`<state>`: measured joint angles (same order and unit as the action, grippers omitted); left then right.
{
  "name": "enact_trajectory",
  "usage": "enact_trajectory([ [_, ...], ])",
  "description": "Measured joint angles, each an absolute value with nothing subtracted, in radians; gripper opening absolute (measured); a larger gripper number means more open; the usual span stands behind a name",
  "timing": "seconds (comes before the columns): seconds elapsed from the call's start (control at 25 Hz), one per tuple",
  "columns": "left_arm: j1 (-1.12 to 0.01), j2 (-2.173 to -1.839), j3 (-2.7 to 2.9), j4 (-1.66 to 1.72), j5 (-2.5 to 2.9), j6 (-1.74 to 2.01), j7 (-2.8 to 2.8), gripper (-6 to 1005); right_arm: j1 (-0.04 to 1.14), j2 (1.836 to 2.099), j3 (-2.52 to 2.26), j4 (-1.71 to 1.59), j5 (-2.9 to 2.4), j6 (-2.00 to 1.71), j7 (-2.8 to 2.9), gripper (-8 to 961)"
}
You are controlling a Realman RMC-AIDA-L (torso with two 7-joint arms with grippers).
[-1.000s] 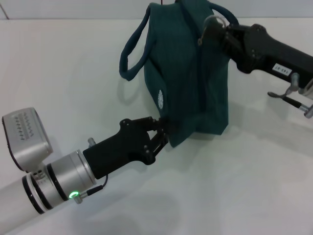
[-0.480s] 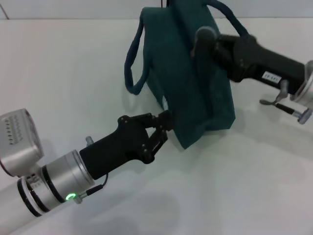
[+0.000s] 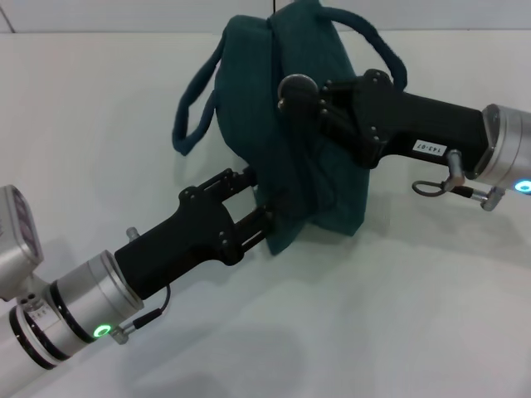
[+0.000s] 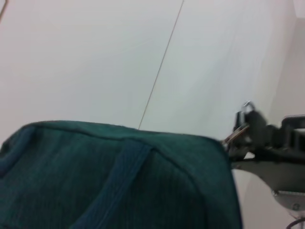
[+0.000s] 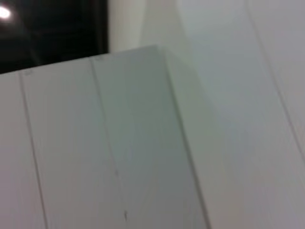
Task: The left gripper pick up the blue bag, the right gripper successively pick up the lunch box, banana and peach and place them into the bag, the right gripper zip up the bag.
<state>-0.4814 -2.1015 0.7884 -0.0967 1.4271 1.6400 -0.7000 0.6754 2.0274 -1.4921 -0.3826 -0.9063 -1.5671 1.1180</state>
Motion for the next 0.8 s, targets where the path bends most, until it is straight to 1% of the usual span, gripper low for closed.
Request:
enact_trajectory([
  [0.04,-0.481,-2.101,0.788,-0.097,1.425,1.641,-0.7,558,0.676,2.027,-1.494,-0.391,-0.906,-1.571,1.118,12],
  [0.24,-0.451,-2.096,0.788,-0.056,1.406,1.634,-0.704,662,0.692,2.028,-1.494,-0.395,-0.907,-1.536,1.121,13],
  [0.36,-0.423,-2.097,0.789,-0.026,1.383,1.632,-0.716,725,0.685,2.028,-1.494,-0.389,-0.905,-1.515,1.121,14],
  [0.48,-0.419,-2.097,0.79,-0.023,1.372,1.633,-0.726,787,0.676,2.028,-1.494,-0.389,-0.905,-1.504,1.121,13],
  [0.72,-0.446,-2.098,0.796,-0.021,1.378,1.62,-0.729,760,0.664,2.028,-1.494,-0.388,-0.905,-1.499,1.121,13],
  [0.8,-0.459,-2.099,0.8,-0.021,1.384,1.613,-0.728,681,0.659,2.028,-1.494,-0.388,-0.903,-1.499,1.12,13],
])
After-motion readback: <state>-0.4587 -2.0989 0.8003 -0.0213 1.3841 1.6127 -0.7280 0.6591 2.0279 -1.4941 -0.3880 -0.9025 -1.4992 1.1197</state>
